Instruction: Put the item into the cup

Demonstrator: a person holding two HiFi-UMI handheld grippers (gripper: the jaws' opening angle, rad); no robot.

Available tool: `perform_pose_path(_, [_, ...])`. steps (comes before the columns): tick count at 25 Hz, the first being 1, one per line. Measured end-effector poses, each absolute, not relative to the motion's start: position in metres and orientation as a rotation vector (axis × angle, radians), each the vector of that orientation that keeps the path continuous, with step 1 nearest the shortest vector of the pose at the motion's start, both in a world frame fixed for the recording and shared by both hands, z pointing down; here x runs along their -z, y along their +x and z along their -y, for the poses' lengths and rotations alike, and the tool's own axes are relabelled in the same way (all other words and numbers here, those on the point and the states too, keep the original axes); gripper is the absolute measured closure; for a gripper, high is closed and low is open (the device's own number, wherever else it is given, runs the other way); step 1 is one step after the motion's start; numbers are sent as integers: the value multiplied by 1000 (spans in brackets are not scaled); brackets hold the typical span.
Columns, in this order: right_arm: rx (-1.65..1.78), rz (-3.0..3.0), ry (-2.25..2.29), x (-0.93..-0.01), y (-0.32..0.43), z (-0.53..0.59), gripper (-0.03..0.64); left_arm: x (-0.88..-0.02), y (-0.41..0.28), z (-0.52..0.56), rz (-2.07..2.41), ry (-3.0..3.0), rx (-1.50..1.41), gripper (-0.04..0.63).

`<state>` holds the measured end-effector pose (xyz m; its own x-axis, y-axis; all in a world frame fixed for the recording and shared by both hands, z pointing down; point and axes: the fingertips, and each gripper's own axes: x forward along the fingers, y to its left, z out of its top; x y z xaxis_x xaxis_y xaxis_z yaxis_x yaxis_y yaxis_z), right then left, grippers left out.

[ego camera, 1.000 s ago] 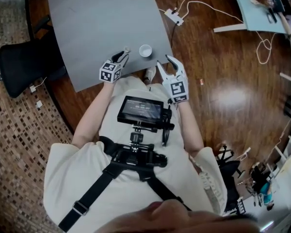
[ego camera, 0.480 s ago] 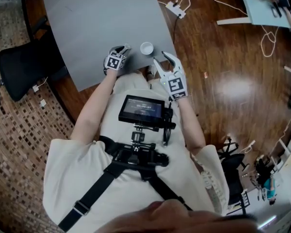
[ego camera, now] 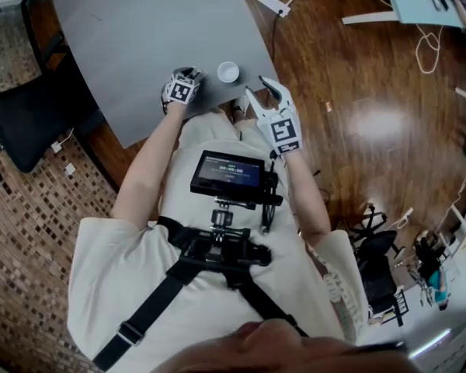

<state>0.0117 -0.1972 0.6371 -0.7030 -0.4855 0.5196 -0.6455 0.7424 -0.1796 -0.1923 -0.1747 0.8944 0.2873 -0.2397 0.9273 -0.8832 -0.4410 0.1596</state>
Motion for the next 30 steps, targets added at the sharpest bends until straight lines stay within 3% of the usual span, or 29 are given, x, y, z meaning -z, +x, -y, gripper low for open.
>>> perform_pose_path(11, [-517,2464,877,-648,17,186,436,-919,-205,168,1015,1821,-1176,478])
perform_pose_path(13, [-522,2461,872,-650,16,184,436,-919,-205,168,1016,1822,-1169,541])
perform_pose_path(17, [-530,2464,864,-652,11,181,436,-917,-208,172,1038,1830,-1141,594])
perform_pose_path(30, [-542,2493,850,-655,13,170,436,-828,-170,193,1097,2027,-941,594])
